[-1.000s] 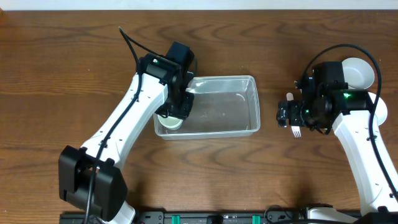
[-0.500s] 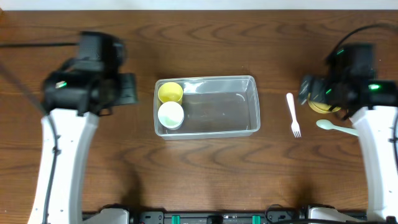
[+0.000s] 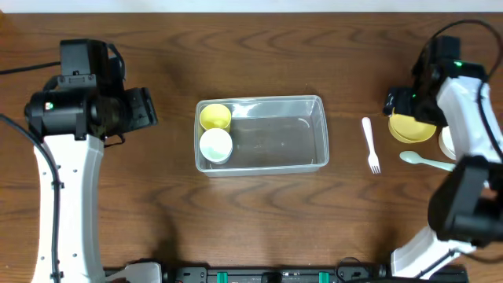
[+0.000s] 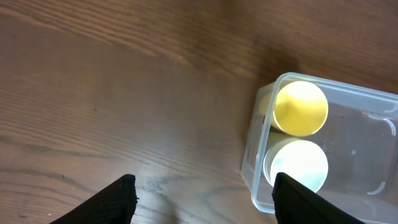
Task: Pack container
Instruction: 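Retract the left arm and move the right gripper to the yellow bowl, then grasp the yellow bowl rim with the right gripper and carry it left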
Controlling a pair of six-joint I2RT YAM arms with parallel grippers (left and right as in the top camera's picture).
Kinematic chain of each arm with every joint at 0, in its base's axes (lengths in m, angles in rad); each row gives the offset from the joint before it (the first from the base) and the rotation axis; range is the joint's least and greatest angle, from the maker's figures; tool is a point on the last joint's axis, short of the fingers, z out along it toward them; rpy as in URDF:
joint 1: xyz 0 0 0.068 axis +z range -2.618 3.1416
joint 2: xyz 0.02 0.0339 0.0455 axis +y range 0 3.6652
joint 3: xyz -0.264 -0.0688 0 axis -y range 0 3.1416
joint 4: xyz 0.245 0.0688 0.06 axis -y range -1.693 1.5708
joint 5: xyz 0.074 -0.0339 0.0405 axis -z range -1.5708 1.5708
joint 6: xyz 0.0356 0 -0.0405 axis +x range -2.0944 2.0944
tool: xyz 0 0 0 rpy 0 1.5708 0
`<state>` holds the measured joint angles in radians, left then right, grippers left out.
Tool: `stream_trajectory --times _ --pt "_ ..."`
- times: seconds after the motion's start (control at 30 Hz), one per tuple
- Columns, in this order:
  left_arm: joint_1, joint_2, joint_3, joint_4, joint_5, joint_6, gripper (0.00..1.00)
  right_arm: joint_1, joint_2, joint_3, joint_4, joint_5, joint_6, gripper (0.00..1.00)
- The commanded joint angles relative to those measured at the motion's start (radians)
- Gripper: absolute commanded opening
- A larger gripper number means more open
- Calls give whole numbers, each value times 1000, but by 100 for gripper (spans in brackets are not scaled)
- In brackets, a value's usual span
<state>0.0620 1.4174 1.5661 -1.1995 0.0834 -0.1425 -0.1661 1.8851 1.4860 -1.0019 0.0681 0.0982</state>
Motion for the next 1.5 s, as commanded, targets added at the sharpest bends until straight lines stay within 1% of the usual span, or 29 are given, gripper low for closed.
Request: stream_trajectory --times 0.0,0.03,0.13,0.17,0.2,0.23,0.27,0.4,0.53,0.63,0.8,1.0,1.3,1.47 --pt "4 21 -10 0 14 -10 71 -3 68 -1 13 3 -26 94" --pt "4 25 -10 0 14 -10 71 -3 84 -1 16 3 -26 90" --pt "4 28 -10 0 14 -10 71 -3 119 -1 27 2 -25 71" --pt "4 28 -10 0 14 -10 71 -3 127 -1 28 -2 -25 60" --pt "4 29 -10 0 14 -10 71 -3 131 -1 29 -12 -25 52" --pt "4 29 -10 0 14 -10 71 -3 137 -2 29 -18 -25 46" --pt "4 29 -10 0 14 -10 71 -3 138 -2 30 -22 -25 45" --pt "4 29 -10 0 14 -10 71 -2 145 -2 26 -24 -25 50" --pt "4 29 -10 0 14 -10 70 4 146 -2 24 -24 -25 44" --pt "4 29 -10 -1 14 -10 70 14 146 -3 24 -24 -25 43" --pt "4 29 -10 -1 14 -10 70 30 146 -9 23 -24 -25 37" --pt "4 29 -10 -2 14 -10 70 35 146 -10 23 -24 -25 40" --pt "4 29 -10 -5 14 -9 70 35 149 -11 28 -22 -26 40" --pt "4 29 -10 -9 14 -10 70 35 188 -11 29 -23 -29 39"
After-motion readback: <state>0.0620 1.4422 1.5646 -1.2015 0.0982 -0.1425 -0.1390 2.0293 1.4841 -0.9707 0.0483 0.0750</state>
